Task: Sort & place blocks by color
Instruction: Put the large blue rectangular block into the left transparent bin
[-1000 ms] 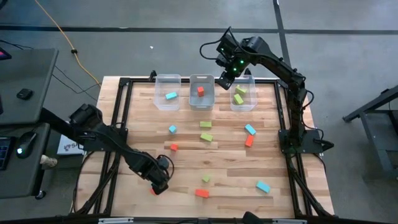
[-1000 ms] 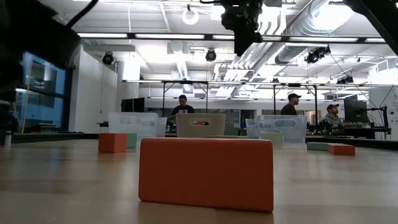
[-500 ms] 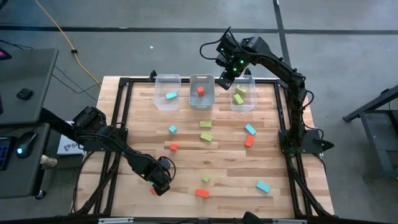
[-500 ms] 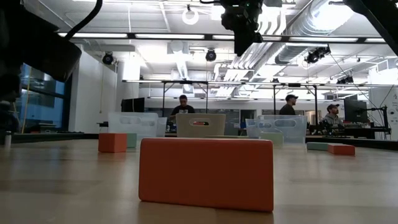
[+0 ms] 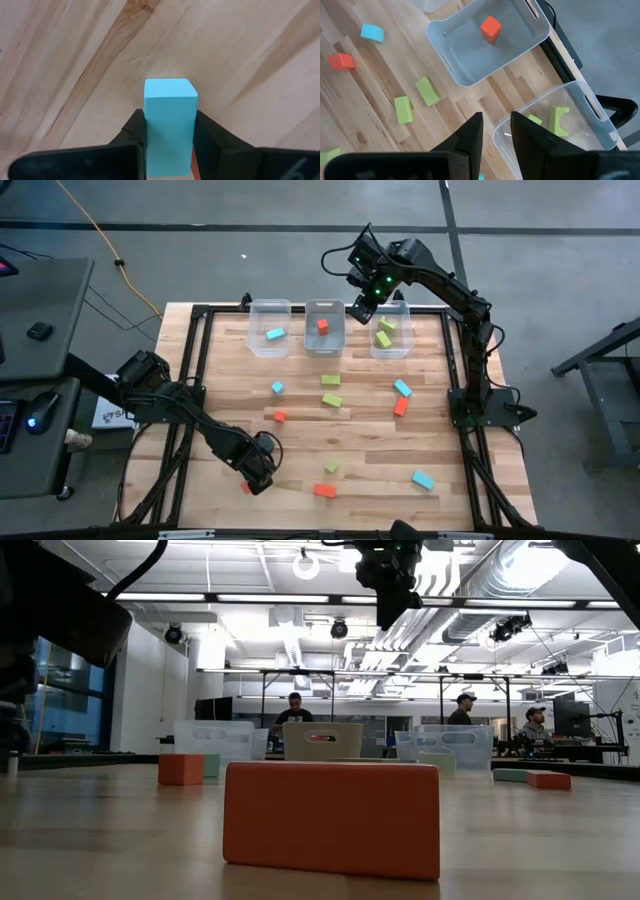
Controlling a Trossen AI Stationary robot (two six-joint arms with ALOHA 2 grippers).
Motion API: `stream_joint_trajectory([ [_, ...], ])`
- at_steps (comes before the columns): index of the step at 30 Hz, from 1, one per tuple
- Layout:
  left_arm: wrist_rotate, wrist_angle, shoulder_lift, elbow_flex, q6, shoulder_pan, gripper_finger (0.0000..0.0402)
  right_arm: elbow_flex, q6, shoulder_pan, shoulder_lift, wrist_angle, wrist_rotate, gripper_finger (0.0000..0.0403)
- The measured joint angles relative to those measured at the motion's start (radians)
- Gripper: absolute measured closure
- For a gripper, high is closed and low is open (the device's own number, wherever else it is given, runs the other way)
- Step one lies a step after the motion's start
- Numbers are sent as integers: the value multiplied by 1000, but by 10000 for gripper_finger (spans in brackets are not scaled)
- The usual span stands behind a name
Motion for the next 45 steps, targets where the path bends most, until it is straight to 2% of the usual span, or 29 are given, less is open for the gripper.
stream_joint_trajectory([
  [7,-8,-43,-46,35,85,56,327,0,-3,0,0,0,0,311],
  [13,-45,-60,-101,49,196,166,327,0,-29,0,0,0,0,311],
  [27,-81,-40,-221,49,499,526,326,0,-113,-1,0,0,3,311],
  [34,-80,-25,-288,49,628,744,326,0,-185,-3,0,0,58,311],
  [45,-113,141,-349,49,765,1027,325,0,-206,-7,0,6,60,311],
])
